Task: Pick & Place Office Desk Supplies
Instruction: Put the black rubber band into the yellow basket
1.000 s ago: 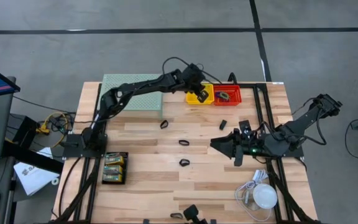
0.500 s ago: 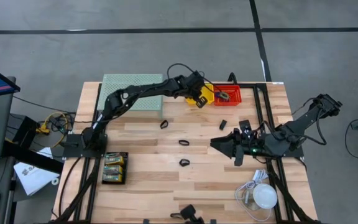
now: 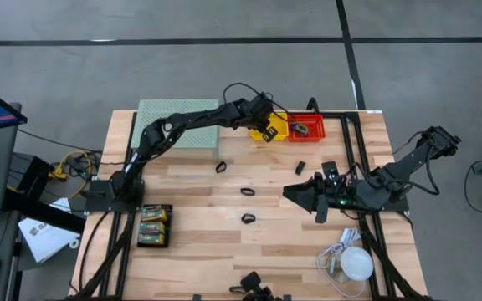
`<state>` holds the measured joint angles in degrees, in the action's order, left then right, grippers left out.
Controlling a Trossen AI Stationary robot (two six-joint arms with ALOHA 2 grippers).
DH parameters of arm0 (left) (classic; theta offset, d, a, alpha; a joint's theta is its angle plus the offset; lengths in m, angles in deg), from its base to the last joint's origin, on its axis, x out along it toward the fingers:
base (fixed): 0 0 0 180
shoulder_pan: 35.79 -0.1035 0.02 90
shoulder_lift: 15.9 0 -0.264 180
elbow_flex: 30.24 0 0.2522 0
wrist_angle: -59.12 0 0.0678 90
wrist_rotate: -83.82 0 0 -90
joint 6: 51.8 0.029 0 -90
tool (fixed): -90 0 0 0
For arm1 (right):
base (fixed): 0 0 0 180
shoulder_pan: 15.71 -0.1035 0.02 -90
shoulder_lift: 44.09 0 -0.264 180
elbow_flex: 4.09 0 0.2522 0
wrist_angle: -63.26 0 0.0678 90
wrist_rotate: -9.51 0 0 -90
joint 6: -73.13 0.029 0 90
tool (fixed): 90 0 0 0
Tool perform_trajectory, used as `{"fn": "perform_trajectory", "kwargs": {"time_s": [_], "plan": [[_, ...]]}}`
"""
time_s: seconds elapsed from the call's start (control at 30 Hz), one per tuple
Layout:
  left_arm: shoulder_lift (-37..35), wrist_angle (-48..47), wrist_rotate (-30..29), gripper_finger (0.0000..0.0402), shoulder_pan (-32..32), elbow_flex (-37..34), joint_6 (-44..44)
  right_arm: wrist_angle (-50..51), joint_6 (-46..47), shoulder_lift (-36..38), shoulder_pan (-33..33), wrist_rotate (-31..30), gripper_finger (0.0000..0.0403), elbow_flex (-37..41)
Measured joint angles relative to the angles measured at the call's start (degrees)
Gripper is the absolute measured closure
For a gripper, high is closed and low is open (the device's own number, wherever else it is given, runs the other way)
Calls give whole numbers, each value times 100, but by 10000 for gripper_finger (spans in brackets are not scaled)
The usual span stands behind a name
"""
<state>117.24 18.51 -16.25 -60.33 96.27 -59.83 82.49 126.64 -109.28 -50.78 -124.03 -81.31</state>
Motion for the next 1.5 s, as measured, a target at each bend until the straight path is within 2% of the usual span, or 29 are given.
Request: {"fn": "perform_trajectory", "kwargs": {"time_s": [0.3, 0.47, 0.7, 0.9, 0.97, 1.2, 1.37, 1.5], "plan": [[-2, 50, -100, 284, -4, 0, -102, 2, 0, -2, -2, 0, 260, 0], [-94, 37, -37, 250, 5, -2, -13, 3, -11, -1, -4, 0, 260, 0], [-883, -168, 745, 243, 151, 0, 331, -20, -88, -2, -4, 4, 260, 0], [-1671, -1043, 1474, 249, 689, 0, 1211, -239, -293, 0, -4, 10, 260, 0], [-1926, -1616, 1363, 247, 931, 0, 1540, -310, -393, 0, -4, 12, 260, 2], [-2481, -3736, 218, 229, 1800, 2, 2589, -594, -817, -1, -5, 14, 260, 2], [-2406, -5299, -621, 216, 2380, -1, 2775, -659, -1030, 0, -7, 22, 260, 2], [-2060, -5942, -731, 196, 2712, -4, 2978, -834, -1239, 0, -7, 67, 260, 2]]}}
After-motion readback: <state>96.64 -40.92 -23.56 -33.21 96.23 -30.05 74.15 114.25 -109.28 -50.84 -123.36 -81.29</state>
